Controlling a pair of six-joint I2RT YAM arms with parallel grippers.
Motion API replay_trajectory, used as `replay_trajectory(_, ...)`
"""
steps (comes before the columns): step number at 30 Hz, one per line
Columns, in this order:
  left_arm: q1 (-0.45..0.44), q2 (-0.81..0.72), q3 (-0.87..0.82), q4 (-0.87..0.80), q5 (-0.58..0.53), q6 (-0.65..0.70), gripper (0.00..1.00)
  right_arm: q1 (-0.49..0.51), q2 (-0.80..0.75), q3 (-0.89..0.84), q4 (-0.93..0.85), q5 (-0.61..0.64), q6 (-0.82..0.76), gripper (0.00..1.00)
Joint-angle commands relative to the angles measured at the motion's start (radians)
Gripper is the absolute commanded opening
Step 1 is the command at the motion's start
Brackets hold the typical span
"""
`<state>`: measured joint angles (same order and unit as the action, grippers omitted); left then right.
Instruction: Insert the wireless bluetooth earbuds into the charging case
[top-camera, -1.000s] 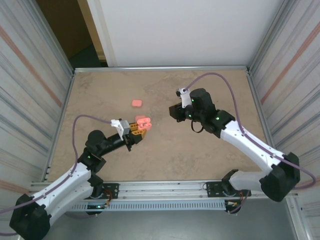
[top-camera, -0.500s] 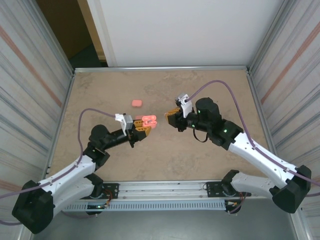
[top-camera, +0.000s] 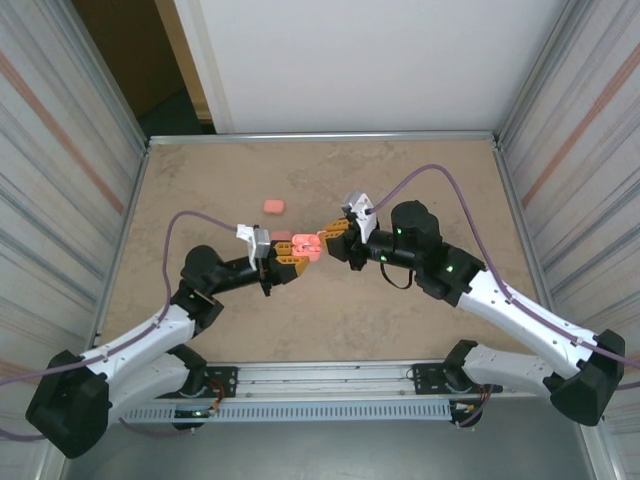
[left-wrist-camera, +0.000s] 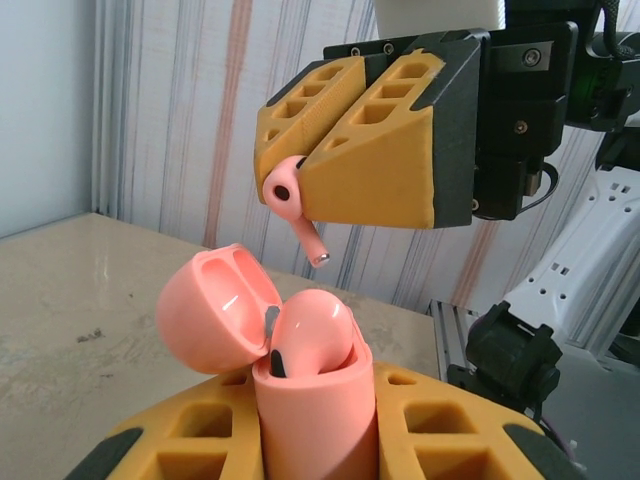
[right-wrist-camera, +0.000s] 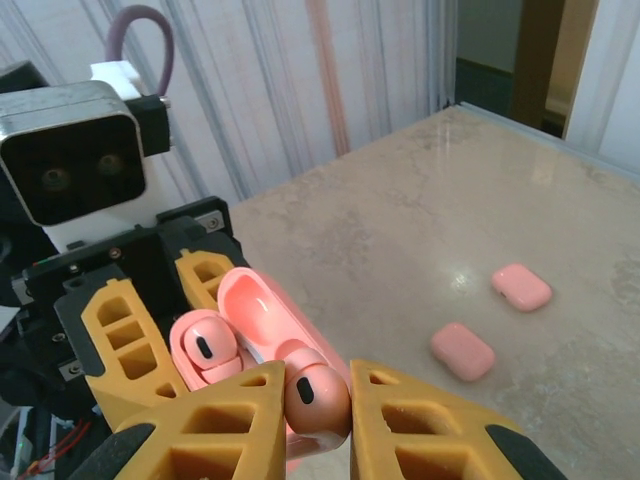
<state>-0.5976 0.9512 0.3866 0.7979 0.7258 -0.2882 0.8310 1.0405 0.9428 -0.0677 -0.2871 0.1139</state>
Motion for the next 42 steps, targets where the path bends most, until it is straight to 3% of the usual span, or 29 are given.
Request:
replay_trajectory(1, -0.007, 0.003, 0.035, 0.044, 0.03, -0.008, 0.0, 0.01, -0.017, -0.007, 0.031, -0.008, -0.041, 0.18)
replay_trajectory(33, -0.01, -0.007, 0.034, 0.064, 0.018, -0.023, 0.0, 0.02, 0.007, -0.05, 0.025, -0.094, -0.087, 0.19)
replay_trajectory(39, -0.009, -0.006, 0.035, 0.067, 0.02, -0.022, 0.0, 0.021, 0.0, -0.049, 0.02, -0.093, -0.076, 0.26)
replay_trajectory(42, -0.009, -0.002, 0.038, 0.064, 0.021, -0.021, 0.0, 0.019, -0.006, -0.037, 0.013, -0.088, -0.063, 0.33)
